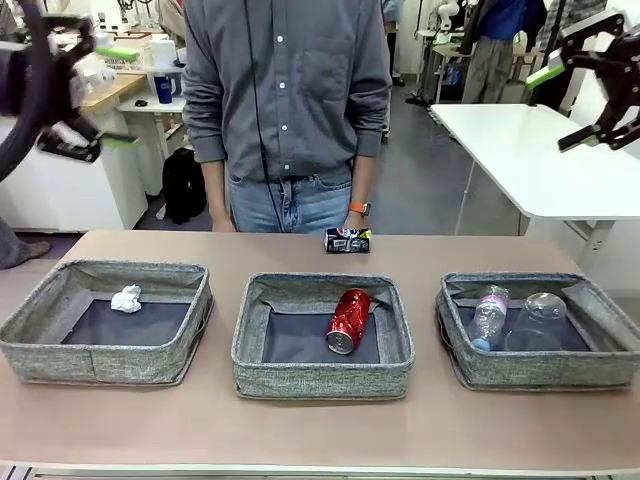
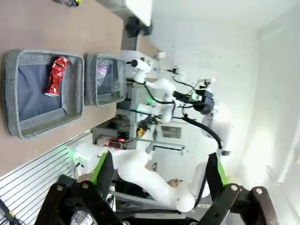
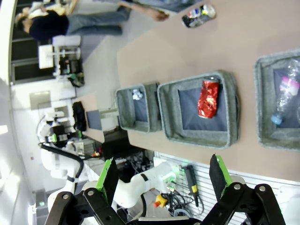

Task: Sort the waste into the appropriate baskets.
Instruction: Place the picked waste into the Fabric basket indicated by the person, then pick up the waste item pointed out by the person.

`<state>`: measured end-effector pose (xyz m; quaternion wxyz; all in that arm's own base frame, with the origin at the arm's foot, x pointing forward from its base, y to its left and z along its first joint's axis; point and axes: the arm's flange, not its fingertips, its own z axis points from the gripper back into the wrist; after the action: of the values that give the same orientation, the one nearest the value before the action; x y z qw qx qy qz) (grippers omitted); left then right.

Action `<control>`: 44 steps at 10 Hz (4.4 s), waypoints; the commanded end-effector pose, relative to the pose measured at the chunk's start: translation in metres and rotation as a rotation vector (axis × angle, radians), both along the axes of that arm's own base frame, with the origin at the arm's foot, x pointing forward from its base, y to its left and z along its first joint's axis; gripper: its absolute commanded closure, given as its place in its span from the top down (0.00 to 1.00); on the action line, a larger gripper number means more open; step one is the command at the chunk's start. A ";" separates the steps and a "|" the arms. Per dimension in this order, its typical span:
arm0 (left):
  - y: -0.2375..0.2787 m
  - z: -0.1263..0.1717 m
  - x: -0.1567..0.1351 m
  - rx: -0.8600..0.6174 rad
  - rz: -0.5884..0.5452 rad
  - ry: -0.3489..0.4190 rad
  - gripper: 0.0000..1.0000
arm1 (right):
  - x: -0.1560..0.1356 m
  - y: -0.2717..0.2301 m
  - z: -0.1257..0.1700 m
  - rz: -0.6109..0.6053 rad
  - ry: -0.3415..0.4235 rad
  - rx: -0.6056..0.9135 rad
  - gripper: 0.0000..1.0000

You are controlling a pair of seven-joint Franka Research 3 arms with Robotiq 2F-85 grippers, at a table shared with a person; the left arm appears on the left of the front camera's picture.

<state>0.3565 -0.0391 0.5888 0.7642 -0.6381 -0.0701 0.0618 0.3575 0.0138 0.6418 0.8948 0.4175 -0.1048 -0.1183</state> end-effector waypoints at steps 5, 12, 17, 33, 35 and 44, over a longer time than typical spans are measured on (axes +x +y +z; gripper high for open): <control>0.019 -0.020 -0.008 -0.037 -0.041 -0.001 1.00 | 0.000 0.000 0.003 0.009 -0.002 0.007 1.00; 0.019 -0.020 -0.008 -0.037 -0.041 -0.001 1.00 | 0.000 0.000 0.003 0.009 -0.002 0.007 1.00; 0.019 -0.020 -0.008 -0.037 -0.041 -0.001 1.00 | 0.000 0.000 0.003 0.009 -0.002 0.007 1.00; 0.019 -0.020 -0.008 -0.037 -0.041 -0.001 1.00 | 0.060 0.072 -0.031 0.115 -0.304 -1.123 1.00; 0.019 -0.020 -0.008 -0.037 -0.041 -0.001 1.00 | 0.118 0.118 -0.069 0.310 -0.576 -1.220 1.00; 0.019 -0.020 -0.008 -0.037 -0.041 -0.001 1.00 | 0.160 0.185 -0.147 0.721 -0.461 -0.914 1.00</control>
<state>0.3503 -0.0187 0.5665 0.7589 -0.6476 -0.0540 0.0428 0.5132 0.1934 0.5050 0.9254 0.0162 -0.1944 0.3250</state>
